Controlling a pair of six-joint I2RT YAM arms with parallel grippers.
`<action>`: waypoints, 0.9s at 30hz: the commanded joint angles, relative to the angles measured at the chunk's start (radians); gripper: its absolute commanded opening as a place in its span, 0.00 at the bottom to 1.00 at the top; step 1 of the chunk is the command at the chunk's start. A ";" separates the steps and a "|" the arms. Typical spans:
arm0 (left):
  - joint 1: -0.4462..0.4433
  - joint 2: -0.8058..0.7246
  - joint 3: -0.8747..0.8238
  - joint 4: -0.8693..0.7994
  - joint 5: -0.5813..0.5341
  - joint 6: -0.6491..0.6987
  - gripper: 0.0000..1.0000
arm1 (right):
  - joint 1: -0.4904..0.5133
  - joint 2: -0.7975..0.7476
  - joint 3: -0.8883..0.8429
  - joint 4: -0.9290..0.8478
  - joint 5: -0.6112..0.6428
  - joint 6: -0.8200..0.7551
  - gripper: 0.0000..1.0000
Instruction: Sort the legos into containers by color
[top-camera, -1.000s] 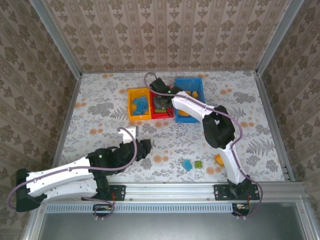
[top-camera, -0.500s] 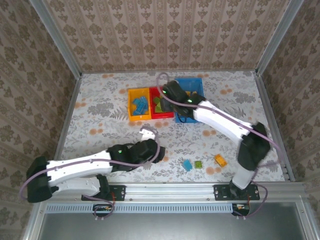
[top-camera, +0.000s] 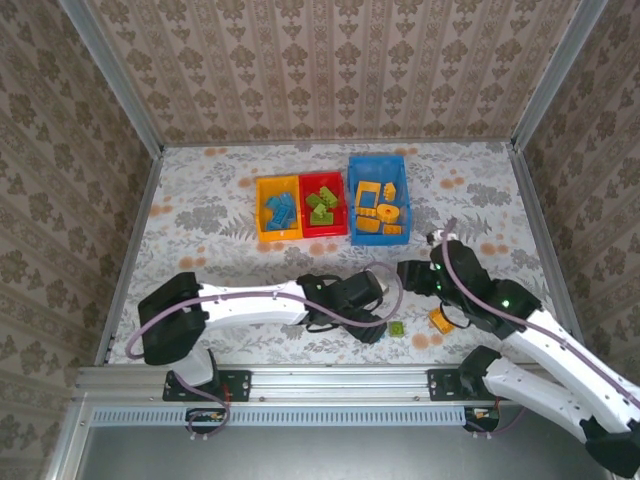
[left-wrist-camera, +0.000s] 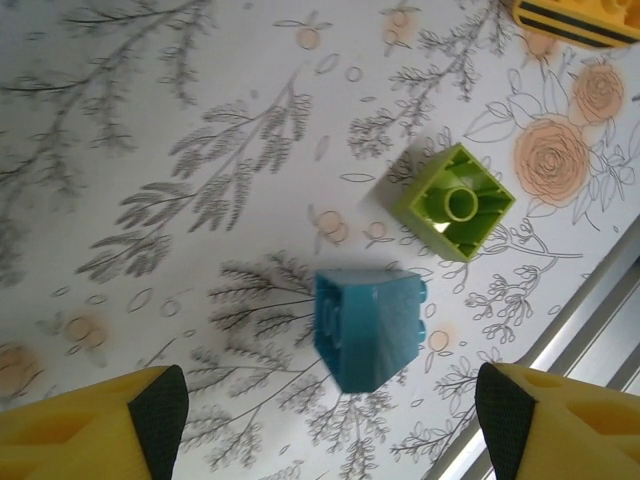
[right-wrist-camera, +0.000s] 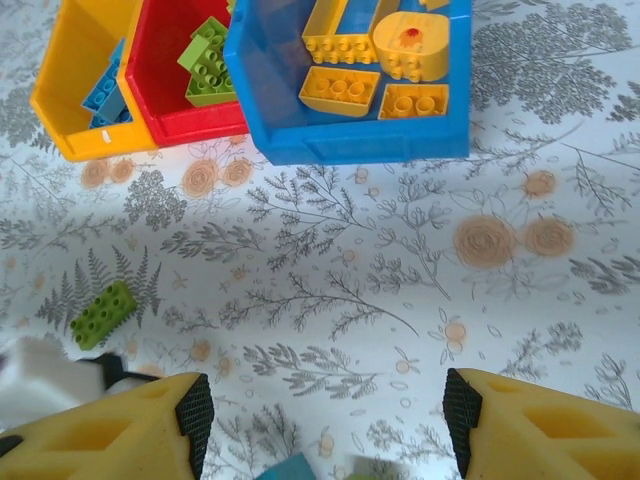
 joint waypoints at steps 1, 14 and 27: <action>-0.018 0.023 0.060 -0.062 0.067 0.087 0.79 | -0.005 -0.030 -0.028 -0.085 -0.026 0.049 0.66; -0.039 0.239 0.238 -0.260 0.027 0.191 0.83 | -0.017 -0.081 0.037 -0.149 0.056 0.061 0.68; -0.059 0.363 0.297 -0.295 0.008 0.191 0.70 | -0.033 -0.120 0.051 -0.172 0.074 0.080 0.69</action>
